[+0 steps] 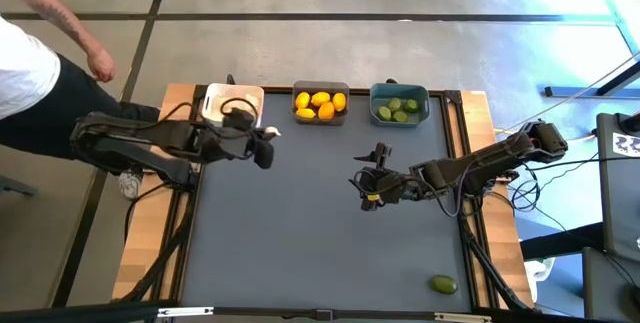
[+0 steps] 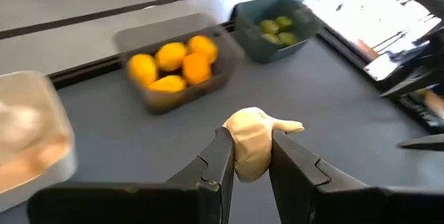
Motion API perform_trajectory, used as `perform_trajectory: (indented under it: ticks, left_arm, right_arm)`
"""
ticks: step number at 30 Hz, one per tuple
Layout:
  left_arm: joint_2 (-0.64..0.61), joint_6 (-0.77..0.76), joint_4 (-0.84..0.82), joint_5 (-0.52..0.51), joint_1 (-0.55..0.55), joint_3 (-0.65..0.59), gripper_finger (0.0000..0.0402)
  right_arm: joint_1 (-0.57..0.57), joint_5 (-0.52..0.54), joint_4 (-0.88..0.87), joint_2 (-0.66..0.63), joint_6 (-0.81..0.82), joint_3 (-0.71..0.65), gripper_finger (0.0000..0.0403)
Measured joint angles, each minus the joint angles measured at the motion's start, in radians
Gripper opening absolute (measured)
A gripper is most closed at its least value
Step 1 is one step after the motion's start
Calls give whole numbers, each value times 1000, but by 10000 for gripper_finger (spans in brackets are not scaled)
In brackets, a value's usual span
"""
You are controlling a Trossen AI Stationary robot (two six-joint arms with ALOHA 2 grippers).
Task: Sort produce into baskets
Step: Put the garlic into the white bin
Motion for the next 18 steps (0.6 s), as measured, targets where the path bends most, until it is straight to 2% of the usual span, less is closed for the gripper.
perform_trajectory:
  ticks: [8,18]
  left_arm:
    - [-68,-96,-220,-33,1,0,72]
    - [-79,-262,-486,-103,33,0,72]
  right_arm:
    - [0,0,-3,0,0,0,294]
    - [0,0,-4,0,0,0,294]
